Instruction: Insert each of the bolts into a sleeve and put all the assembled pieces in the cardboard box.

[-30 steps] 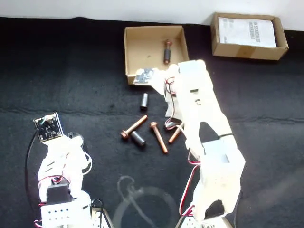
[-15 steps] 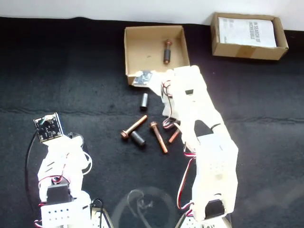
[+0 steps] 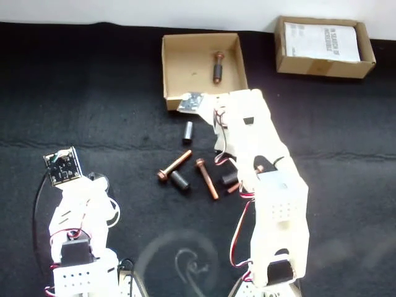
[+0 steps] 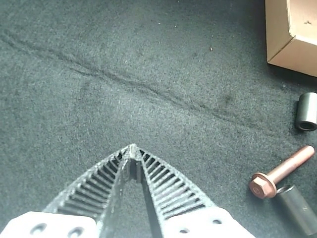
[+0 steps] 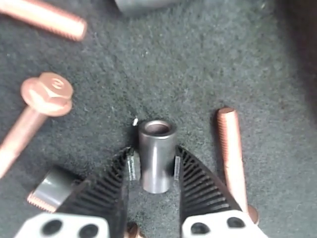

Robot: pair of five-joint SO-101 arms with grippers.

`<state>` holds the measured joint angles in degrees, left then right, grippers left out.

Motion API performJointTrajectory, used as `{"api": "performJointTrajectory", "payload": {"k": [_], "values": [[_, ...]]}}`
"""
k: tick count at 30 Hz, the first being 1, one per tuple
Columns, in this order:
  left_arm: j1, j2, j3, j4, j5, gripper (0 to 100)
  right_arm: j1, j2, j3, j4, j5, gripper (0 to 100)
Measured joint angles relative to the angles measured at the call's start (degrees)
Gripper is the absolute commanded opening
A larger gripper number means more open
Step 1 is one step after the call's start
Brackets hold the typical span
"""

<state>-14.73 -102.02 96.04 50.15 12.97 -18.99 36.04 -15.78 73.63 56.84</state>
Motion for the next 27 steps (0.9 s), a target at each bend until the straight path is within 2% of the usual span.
{"api": "performJointTrajectory", "payload": {"k": [4, 8, 19, 27], "values": [[0.0, 0.0, 0.0, 0.0, 0.0, 1, 0.18, 0.18, -1.05, 1.14, 0.0, 0.7], [0.0, 0.0, 0.0, 0.0, 0.0, 1, 0.97, 0.62, -8.53, 8.7, -0.26, 0.7], [0.0, 0.0, 0.0, 0.0, 0.0, 1, 7.12, 0.26, -45.19, 25.85, -18.46, 0.7], [0.0, 0.0, 0.0, 0.0, 0.0, 1, 16.35, -9.14, -55.56, 26.9, -30.77, 0.7]]}}
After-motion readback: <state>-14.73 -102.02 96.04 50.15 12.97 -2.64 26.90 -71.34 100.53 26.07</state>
